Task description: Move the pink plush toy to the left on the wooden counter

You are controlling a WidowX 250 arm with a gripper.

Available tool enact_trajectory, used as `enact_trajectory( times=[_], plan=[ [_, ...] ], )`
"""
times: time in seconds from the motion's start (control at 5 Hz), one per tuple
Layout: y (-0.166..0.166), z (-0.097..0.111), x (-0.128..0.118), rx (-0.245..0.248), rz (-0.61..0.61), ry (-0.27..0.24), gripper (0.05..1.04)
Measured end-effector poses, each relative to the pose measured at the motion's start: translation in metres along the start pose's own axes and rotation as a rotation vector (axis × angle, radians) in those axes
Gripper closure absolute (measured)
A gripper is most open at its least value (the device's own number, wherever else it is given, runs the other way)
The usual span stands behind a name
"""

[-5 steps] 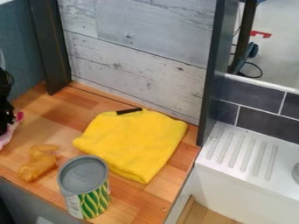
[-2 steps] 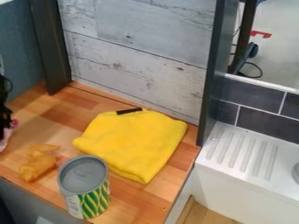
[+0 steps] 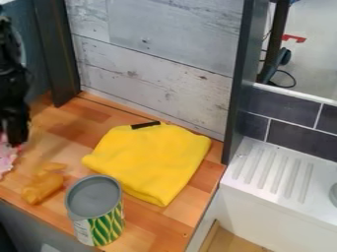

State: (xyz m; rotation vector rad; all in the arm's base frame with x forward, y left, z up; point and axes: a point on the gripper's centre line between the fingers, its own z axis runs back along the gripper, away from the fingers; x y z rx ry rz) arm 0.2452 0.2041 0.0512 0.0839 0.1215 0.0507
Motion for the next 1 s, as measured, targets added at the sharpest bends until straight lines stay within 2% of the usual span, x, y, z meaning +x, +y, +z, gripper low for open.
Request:
enact_trajectory(
  times=[0.2, 0.4, 0.6, 0.8, 1.0],
  plan=[
    [-0.008, 0.024, 0.001, 0.024, -0.006, -0.025, 0.078],
    [-0.030, 0.069, 0.010, 0.092, -0.078, -0.125, 0.083],
    [-0.068, 0.088, 0.016, 0.086, -0.186, -0.164, 0.083],
    [-0.096, 0.087, 0.018, 0.025, -0.244, -0.138, 0.083],
    [-0.117, 0.083, 0.020, -0.037, -0.244, -0.116, 0.083]
  ],
)
